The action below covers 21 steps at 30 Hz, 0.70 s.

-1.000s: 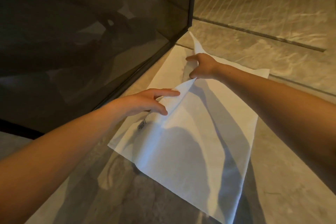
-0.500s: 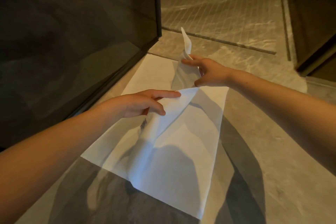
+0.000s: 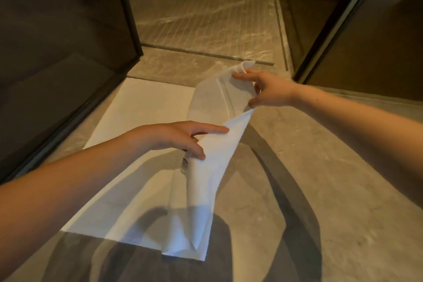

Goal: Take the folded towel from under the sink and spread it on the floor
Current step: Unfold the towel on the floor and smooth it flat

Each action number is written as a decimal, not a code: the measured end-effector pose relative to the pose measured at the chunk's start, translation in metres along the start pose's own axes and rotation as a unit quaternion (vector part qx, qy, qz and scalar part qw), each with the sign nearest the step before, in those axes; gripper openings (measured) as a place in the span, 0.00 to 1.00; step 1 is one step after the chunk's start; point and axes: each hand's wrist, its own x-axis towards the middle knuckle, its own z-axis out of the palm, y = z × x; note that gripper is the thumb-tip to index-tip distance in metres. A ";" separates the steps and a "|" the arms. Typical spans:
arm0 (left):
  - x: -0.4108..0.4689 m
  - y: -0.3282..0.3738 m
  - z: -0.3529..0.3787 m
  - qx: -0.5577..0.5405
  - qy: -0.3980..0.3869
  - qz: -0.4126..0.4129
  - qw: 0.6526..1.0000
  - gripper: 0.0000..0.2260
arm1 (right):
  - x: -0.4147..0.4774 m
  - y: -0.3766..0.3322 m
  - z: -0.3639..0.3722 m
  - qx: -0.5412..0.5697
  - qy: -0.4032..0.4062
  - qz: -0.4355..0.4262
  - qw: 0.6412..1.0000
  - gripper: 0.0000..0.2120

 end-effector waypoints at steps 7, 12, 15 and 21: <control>0.026 0.016 0.032 0.030 -0.070 0.006 0.997 0.33 | -0.056 0.037 -0.017 0.018 -0.007 0.076 0.997 0.42; 0.036 0.027 0.045 -0.028 -0.094 0.027 0.995 0.32 | -0.074 0.059 -0.023 0.020 -0.003 0.093 0.995 0.41; 0.044 0.035 0.054 -0.039 -0.098 0.014 0.994 0.32 | -0.077 0.071 -0.024 0.014 -0.005 0.093 0.996 0.42; 0.064 0.070 0.064 -0.013 -0.107 -0.028 0.994 0.33 | -0.084 0.103 -0.031 0.011 -0.006 0.113 0.993 0.43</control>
